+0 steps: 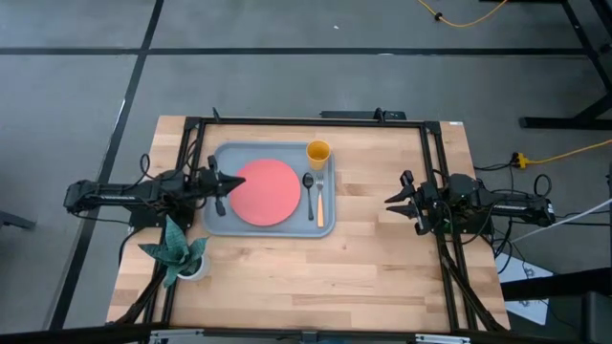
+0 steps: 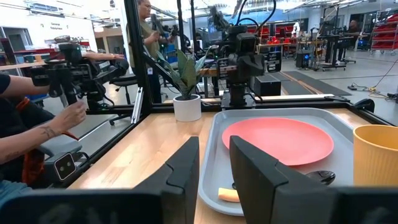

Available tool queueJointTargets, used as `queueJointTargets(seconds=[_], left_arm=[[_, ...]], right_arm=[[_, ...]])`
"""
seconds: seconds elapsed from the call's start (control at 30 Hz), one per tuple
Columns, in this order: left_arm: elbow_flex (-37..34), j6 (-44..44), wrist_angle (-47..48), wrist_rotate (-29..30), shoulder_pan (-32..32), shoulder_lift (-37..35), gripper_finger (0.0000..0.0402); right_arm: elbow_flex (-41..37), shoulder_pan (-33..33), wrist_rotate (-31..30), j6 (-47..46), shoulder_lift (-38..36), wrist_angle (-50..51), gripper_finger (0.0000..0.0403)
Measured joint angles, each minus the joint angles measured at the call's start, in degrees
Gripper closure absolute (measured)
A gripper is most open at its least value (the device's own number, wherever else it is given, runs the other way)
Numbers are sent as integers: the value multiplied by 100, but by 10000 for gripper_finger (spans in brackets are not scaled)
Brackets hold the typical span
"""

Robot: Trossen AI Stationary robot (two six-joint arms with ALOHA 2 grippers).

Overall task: Pick and place plate/cup/fork/spoon on tray
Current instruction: Return to Home Position

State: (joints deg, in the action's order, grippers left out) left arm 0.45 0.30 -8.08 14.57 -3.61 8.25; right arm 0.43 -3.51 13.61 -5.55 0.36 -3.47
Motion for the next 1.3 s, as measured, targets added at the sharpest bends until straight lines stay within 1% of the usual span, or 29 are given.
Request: queueJointTargets(seconds=[0.1, 0.2, 0.27, 0.33, 0.37, 0.47, 0.5, 0.73, 1.3], left_arm=[[0, 40, 62, -264, 4, -331, 401], [-2, -6, 522, -583, 4, -803, 401], [-1, -86, 579, -862, 4, -809, 401], [-2, -33, 641, -1007, 22, -811, 401], [-2, 44, 692, -1036, 51, -806, 401], [0, 442, 728, -1459, 151, -809, 401], [0, 529, 729, -1504, 189, -810, 401], [0, 540, 706, -1475, 376, -809, 401], [-2, 538, 689, -1484, 376, -767, 401]], right_arm=[[0, -2, 0, 0, 0, -2, 309], [0, -2, 0, 0, 0, -1, 309], [0, -2, -1, 0, -1, 0, 309], [0, -2, -2, -1, -4, -4, 309], [0, -2, -2, 0, -4, -3, 309], [0, -2, -2, 0, -13, -5, 309], [0, -1, -2, 0, -15, 2, 309], [0, -2, -2, 0, -15, 2, 309], [0, -2, -2, -1, -13, 2, 309]])
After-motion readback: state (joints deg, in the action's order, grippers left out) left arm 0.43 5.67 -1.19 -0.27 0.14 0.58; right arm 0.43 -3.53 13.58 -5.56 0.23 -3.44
